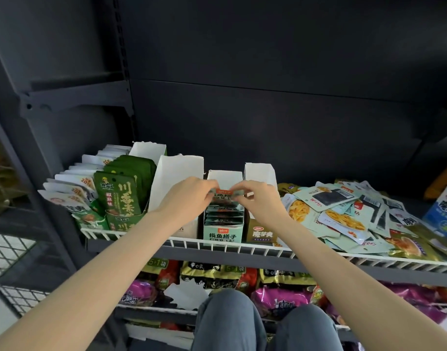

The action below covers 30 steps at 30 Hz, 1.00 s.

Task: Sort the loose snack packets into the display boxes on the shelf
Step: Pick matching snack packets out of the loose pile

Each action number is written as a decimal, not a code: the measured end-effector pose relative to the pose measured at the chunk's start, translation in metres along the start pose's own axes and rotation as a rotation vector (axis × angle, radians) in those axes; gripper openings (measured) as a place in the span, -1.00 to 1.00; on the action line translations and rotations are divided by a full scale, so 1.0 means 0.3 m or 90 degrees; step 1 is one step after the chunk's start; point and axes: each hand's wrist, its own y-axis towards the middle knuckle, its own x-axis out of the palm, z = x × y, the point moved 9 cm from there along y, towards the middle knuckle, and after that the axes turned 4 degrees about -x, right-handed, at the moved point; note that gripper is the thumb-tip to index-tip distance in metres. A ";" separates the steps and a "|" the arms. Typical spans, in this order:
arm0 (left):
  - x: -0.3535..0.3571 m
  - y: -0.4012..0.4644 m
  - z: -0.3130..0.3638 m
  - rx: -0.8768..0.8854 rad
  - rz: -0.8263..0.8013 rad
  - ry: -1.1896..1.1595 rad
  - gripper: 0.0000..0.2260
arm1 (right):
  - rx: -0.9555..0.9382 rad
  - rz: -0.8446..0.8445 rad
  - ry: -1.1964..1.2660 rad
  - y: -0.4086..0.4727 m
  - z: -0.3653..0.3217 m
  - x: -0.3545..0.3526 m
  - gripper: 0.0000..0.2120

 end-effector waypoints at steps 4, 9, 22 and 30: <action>0.085 0.000 0.025 0.026 -0.104 0.068 -0.73 | 0.002 -0.077 -0.046 -0.012 0.030 0.031 -0.81; 0.070 0.043 0.103 0.023 -0.040 0.041 -0.69 | 0.020 -0.047 0.016 -0.044 0.091 -0.065 -0.79; 0.467 0.380 0.713 0.148 -0.248 -0.067 -0.62 | 0.384 0.058 -0.114 -0.209 0.752 -0.377 -0.59; 0.650 0.459 0.600 -0.001 -0.301 0.091 -0.60 | 0.362 -0.031 -0.207 -0.214 0.854 -0.388 -0.43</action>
